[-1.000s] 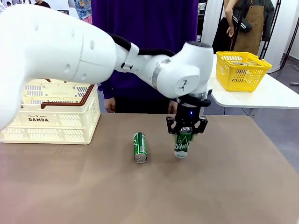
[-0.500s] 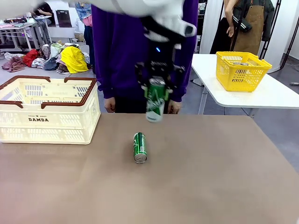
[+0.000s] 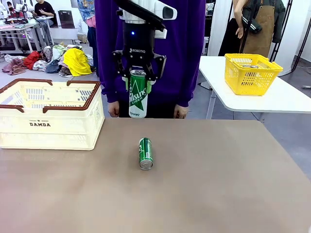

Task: Place the drinks into the Shopping basket.
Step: Pick up one drink and place it into the Shopping basket.

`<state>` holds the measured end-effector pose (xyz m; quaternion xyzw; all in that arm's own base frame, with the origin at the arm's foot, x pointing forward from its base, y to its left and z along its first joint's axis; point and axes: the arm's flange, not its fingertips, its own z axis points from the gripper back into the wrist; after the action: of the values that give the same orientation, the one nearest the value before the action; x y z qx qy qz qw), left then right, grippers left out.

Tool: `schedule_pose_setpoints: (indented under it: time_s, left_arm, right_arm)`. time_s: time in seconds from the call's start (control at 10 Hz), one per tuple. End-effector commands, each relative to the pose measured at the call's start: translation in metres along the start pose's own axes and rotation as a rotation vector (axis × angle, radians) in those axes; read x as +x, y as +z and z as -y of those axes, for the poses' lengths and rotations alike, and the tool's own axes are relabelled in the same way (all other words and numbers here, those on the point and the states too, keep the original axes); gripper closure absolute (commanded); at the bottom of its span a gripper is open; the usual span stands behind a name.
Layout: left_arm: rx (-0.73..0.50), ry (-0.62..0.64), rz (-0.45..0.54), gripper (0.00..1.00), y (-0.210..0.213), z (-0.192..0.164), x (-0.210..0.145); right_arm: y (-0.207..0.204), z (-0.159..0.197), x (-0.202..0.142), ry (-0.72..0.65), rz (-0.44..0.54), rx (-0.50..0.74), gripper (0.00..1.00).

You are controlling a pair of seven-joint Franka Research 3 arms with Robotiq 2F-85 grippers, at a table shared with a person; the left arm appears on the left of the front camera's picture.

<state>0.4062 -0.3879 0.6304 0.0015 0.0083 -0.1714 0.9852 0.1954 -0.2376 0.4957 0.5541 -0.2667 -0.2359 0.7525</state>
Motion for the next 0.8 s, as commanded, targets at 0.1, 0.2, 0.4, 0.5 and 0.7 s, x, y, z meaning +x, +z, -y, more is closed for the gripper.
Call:
schedule_pose_setpoints:
  time_s: [0.1,0.2,0.4,0.5,0.7]
  left_arm:
    - [-0.007,-0.026,-0.016,1.0,0.006,0.006,0.005]
    - [-0.007,-0.026,-0.016,1.0,0.006,0.006,0.005]
    - [-0.051,0.026,0.067,1.0,0.012,-0.012,0.007]
    - [-0.106,0.141,0.184,1.0,0.039,-0.056,0.005]
    - [-0.145,0.318,0.228,1.0,0.064,-0.136,0.003]
  right_arm:
    - [0.001,-0.001,0.002,0.023,0.009,0.024,0.0]
    - [0.001,-0.001,0.002,0.023,0.009,0.024,0.0]
    - [0.001,-0.001,0.002,0.023,0.009,0.024,0.0]
    - [0.001,-0.001,0.002,0.023,0.009,0.024,0.0]
    - [0.001,-0.001,0.002,0.023,0.009,0.024,0.0]
